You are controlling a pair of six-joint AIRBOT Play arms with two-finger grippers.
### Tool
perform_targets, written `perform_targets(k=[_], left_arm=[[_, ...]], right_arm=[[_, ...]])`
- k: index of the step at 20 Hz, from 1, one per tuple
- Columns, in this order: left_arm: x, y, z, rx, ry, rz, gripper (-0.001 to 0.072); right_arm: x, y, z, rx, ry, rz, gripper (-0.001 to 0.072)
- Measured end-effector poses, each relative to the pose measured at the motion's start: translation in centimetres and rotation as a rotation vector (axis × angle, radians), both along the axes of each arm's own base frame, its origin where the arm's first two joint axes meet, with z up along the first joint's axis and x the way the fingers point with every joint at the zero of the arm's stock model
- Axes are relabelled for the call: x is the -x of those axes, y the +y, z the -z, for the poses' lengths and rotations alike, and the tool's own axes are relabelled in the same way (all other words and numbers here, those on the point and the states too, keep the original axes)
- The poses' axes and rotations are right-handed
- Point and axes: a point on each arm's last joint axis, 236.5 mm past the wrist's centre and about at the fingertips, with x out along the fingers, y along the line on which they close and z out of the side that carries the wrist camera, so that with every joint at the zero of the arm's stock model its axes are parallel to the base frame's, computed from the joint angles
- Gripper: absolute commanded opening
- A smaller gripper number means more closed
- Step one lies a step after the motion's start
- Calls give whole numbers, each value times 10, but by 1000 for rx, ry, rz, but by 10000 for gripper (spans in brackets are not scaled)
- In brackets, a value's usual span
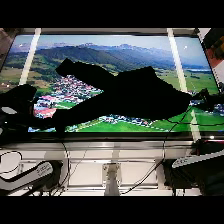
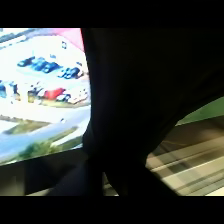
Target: Fold the clothes and pants, and hang the long-sleeved shirts on hangers.
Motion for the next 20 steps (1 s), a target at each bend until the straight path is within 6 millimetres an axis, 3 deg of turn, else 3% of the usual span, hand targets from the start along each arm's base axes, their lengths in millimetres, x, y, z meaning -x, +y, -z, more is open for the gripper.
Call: perform_targets(k=[5, 9, 10, 11, 12, 16, 18, 20], left_arm=[[-13, -17, -13, 81, -26, -23, 3], [-15, -13, -38, 61, -43, 17, 3], [-16, -8, -45, 34, -49, 19, 3], [-16, -3, -51, 4, -56, 24, 3], [-17, 3, -57, -29, -66, 22, 3], [-39, 21, -82, -127, -152, -53, 3], [-67, 22, -101, -143, -258, -99, 3], [-106, 23, -132, -156, -410, -160, 2]], right_arm=[[1, 0, 7, -5, 12, 0, 530], [-4, 18, 26, -58, 44, -34, 528], [-7, 25, 29, -64, 42, -52, 494], [-11, 31, 32, -60, 39, -74, 338], [-14, 36, 34, -58, 36, -93, 34], [-24, 61, 33, -87, 20, -148, 11], [-31, 75, 14, -168, -16, -156, 11], [-51, 83, -23, -266, -126, -123, 11]])
